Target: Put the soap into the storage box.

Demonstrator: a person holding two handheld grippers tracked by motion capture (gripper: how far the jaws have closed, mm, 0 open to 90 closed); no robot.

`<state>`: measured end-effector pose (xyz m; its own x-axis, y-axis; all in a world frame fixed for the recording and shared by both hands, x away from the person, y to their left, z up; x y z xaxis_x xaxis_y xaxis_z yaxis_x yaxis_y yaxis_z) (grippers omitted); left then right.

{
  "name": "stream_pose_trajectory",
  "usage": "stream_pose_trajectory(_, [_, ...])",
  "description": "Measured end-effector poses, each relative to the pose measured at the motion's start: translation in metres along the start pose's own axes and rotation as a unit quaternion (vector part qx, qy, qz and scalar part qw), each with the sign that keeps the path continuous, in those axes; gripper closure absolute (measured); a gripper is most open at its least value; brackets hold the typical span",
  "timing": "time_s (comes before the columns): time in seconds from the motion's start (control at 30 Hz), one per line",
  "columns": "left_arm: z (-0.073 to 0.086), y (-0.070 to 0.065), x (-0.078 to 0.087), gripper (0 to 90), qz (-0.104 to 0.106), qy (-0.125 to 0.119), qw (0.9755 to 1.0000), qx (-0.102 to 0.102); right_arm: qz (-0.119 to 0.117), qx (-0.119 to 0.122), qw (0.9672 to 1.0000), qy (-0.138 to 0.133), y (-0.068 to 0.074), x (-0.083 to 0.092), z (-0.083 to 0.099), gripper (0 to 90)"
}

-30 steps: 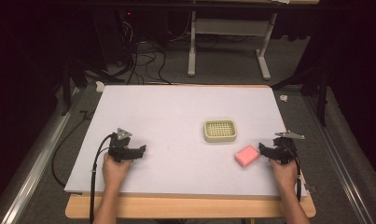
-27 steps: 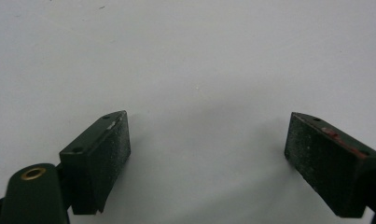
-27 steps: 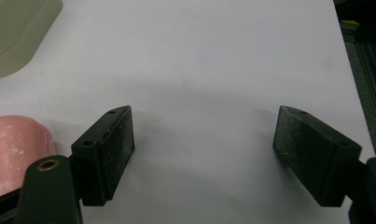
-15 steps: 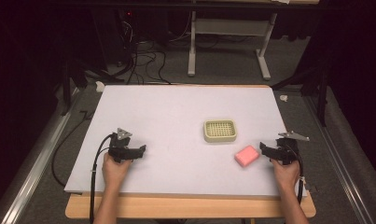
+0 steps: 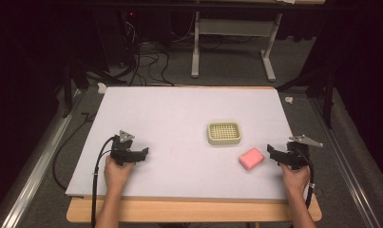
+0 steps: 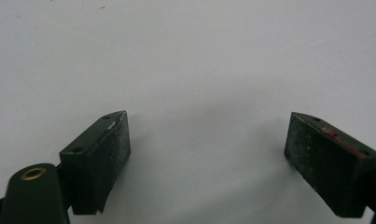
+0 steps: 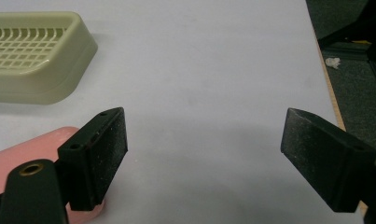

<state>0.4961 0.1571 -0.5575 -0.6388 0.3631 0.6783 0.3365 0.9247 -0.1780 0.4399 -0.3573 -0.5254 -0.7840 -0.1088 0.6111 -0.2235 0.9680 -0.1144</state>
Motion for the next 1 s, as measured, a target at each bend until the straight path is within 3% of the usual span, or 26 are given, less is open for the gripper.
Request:
stream_pose_trajectory(0.57, [0.0, 0.0, 0.0, 14.7, 0.0, 0.0, 1.0, 0.001, -0.013, 0.0, 0.9992, -0.039, 0.003, 0.025, -0.001, 13.9])
stream_pose_trajectory(1.0, [0.0, 0.0, 0.0, 14.7, -0.001, 0.0, 1.0, 0.001, -0.029, 0.02, 0.9977, -0.057, 0.017, 0.044, 0.004, 13.0])
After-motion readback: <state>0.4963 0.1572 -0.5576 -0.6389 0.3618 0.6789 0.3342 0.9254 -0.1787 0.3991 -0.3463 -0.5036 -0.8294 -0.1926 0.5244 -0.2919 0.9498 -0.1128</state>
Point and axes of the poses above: each handheld gripper's, and its own axes: x roughly backward along the jaws, z roughly out of its underside, y roughly to its left, the point moved 10 cm from there along -x, roughly forward along the jaws, and after that the axes turned 13 degrees about x, right-handed, at the moved point
